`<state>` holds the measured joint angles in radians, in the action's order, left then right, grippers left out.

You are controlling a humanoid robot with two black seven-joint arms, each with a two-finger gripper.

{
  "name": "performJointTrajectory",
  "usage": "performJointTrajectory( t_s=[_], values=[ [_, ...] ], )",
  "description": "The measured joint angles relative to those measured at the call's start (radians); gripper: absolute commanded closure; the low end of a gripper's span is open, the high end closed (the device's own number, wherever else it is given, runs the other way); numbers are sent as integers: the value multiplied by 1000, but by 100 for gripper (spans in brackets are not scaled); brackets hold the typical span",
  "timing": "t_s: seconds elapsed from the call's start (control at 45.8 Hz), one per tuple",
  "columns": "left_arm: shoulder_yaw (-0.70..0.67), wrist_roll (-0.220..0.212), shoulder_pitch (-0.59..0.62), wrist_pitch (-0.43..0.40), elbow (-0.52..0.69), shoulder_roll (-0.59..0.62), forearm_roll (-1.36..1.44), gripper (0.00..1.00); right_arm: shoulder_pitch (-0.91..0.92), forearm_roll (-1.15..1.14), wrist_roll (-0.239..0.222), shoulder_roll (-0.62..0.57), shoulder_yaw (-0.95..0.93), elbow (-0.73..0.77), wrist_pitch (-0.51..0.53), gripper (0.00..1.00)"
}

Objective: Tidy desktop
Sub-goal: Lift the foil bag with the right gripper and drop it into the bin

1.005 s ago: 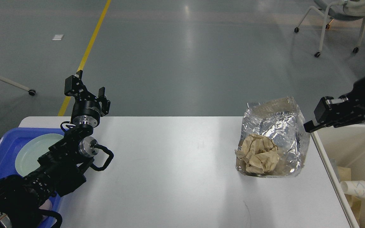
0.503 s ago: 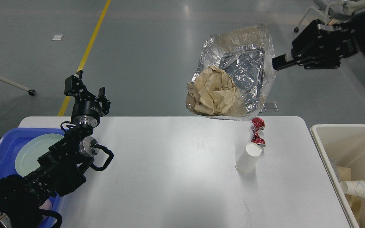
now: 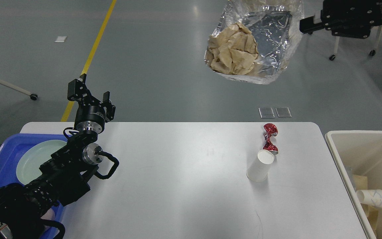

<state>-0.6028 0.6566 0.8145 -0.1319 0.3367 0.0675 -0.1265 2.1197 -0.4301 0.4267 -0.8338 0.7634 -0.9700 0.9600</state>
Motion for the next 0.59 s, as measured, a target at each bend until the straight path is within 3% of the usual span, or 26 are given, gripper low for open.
performJointTrajectory(
  t_s=[0.262,0.59],
  values=[
    [0,0,0,0,0,0,0,0,-255,-13,-2,3,2,309,0,100],
    [0,0,0,0,0,0,0,0,-521,-21,-11,12,46,460,0,100]
  ],
)
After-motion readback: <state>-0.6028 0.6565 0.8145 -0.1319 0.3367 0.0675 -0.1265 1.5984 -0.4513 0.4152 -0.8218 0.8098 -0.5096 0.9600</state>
